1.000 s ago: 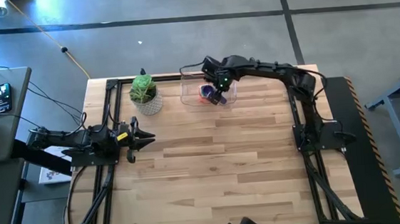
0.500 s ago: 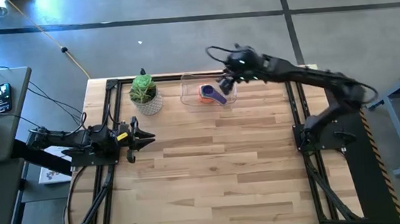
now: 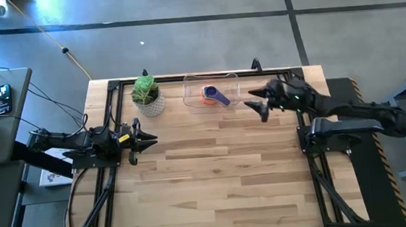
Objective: Nest measuring cups in basket
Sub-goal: Return to Home Position
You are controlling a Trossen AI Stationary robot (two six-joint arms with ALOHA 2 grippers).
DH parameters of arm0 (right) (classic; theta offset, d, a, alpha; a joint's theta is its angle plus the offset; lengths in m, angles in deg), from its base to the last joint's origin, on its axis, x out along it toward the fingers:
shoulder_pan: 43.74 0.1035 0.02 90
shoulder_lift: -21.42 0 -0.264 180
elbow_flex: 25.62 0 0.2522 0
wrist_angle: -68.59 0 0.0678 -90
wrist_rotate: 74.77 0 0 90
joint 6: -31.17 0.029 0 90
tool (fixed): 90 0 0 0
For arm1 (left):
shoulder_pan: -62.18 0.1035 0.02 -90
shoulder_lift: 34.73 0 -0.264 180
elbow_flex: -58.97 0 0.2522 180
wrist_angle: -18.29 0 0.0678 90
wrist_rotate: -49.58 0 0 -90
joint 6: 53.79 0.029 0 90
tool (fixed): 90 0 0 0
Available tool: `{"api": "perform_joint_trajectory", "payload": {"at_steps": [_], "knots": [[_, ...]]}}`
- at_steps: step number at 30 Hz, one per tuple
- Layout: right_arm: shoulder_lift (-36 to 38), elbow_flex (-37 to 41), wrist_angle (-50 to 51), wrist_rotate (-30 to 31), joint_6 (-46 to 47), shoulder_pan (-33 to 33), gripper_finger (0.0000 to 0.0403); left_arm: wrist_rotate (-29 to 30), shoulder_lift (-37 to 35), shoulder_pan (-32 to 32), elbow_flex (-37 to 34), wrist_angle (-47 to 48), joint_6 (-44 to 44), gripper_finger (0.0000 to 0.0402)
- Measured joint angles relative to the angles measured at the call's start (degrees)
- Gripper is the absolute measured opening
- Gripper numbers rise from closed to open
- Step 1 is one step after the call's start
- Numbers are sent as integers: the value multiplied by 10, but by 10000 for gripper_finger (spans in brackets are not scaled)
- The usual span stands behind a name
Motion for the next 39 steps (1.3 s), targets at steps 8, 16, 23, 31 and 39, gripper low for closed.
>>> {"api": "perform_joint_trajectory", "payload": {"at_steps": [8,16,23,31,39], "knots": [[163,122,-43,-19,7,42,266,0,0,0,0,0,0,70],[282,200,-29,-49,11,65,266,0,0,0,0,0,0,70],[334,243,-27,-54,17,78,266,0,0,0,0,0,0,70],[339,276,-5,-82,40,83,266,0,0,0,0,0,0,70],[333,276,27,-46,46,83,266,0,0,0,0,0,0,70]]}}
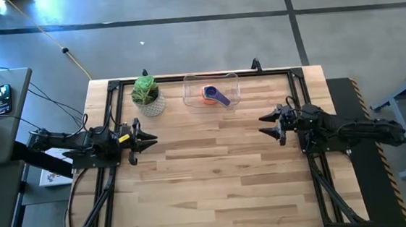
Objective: Nest measuring cups in basket
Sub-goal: Return to Home Position
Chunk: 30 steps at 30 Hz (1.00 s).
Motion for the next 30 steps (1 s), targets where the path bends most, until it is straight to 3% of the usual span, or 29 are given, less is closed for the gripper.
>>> {"api": "perform_joint_trajectory", "payload": {"at_steps": [30], "knots": [[-3,0,4,19,-25,0,266,0,0,0,0,0,0,70]]}}
